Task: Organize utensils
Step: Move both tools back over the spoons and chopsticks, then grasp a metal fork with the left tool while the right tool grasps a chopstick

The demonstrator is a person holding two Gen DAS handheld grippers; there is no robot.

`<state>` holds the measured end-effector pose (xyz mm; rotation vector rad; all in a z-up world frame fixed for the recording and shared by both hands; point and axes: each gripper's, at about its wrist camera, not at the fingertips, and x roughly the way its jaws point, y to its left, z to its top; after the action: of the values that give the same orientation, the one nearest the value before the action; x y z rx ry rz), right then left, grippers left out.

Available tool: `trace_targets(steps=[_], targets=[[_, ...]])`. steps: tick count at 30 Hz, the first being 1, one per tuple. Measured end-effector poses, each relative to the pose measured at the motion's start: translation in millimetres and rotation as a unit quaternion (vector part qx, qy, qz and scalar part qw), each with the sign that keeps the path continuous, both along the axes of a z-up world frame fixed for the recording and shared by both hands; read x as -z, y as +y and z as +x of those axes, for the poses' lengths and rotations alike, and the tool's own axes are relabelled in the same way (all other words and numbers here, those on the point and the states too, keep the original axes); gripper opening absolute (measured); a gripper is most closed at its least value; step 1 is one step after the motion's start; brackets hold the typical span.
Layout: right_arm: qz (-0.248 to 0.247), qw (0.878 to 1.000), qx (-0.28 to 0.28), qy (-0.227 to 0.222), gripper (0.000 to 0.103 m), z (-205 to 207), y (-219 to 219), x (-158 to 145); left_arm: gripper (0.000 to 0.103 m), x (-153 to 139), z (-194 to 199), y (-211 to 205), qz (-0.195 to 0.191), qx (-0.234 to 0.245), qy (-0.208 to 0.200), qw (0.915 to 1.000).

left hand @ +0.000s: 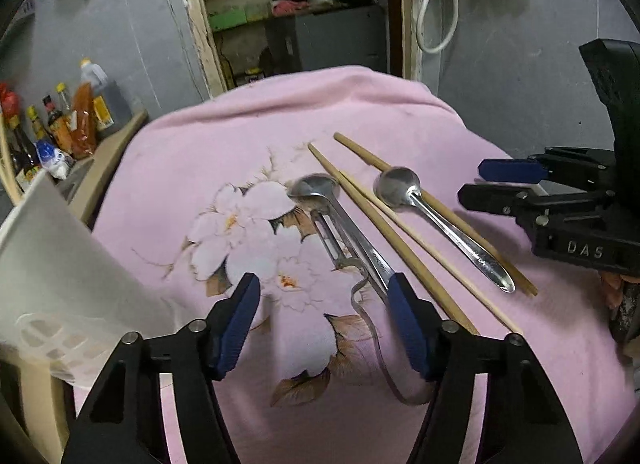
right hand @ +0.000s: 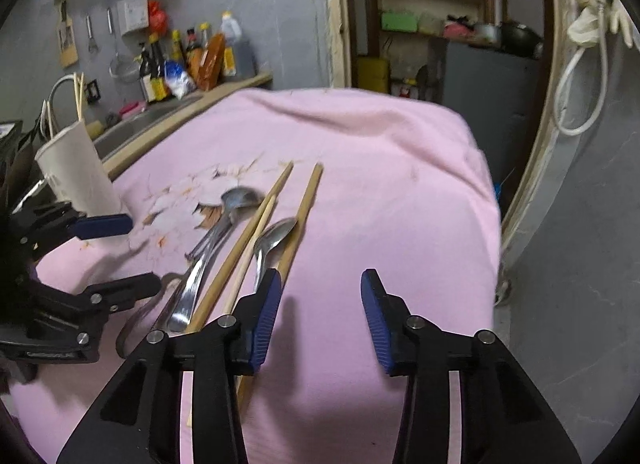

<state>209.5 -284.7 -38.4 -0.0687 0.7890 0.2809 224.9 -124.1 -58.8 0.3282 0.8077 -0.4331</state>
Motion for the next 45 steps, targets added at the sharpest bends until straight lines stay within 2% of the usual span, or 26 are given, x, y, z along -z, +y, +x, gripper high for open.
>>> trace_targets(steps=[4, 14, 21, 23, 25, 27, 30, 37, 45], targets=[[0.001, 0.999, -0.013, 0.029, 0.036, 9.6, 5.6, 7.1, 0.05, 8.0, 10.5, -1.2, 0.0, -0.001, 0.027, 0.9996], [0.001, 0.999, -0.01, 0.046, 0.033, 36.9, 9.9, 6.9, 0.046, 7.8, 34.9, -5.0, -0.008, -0.016, 0.052, 0.9985], [0.038, 0.997, -0.019, 0.07, 0.03, 54.4, 8.8, 11.1, 0.022, 6.2, 46.8, -5.0, -0.047, -0.016, 0.087, 0.995], [0.03, 0.997, -0.025, 0.07, 0.029, 54.1, 14.9, 12.6, 0.016, 5.6, 48.4, -4.0, -0.06, -0.016, 0.099, 0.9931], [0.021, 0.997, -0.031, 0.067, 0.023, 52.3, 19.7, 12.3, 0.009, 4.3, 48.1, -4.1, -0.068, -0.014, 0.105, 0.992], [0.022, 0.997, -0.034, 0.066, 0.013, 51.3, 21.0, 12.3, 0.009, 3.1, 45.3, -4.6, -0.067, -0.013, 0.104, 0.9923], [0.024, 0.997, -0.034, 0.061, 0.008, 46.9, 20.3, 11.7, 0.009, 2.1, 41.5, -1.1, -0.07, -0.016, 0.106, 0.9918], [0.022, 0.998, -0.02, 0.053, 0.006, 30.8, 5.3, 7.3, 0.009, 1.1, 27.6, 11.2, -0.081, -0.015, 0.118, 0.9895], [0.038, 0.997, -0.016, 0.067, 0.008, 21.2, -11.1, 3.9, 0.008, -1.5, 7.6, 21.2, -0.059, -0.008, 0.104, 0.9928]])
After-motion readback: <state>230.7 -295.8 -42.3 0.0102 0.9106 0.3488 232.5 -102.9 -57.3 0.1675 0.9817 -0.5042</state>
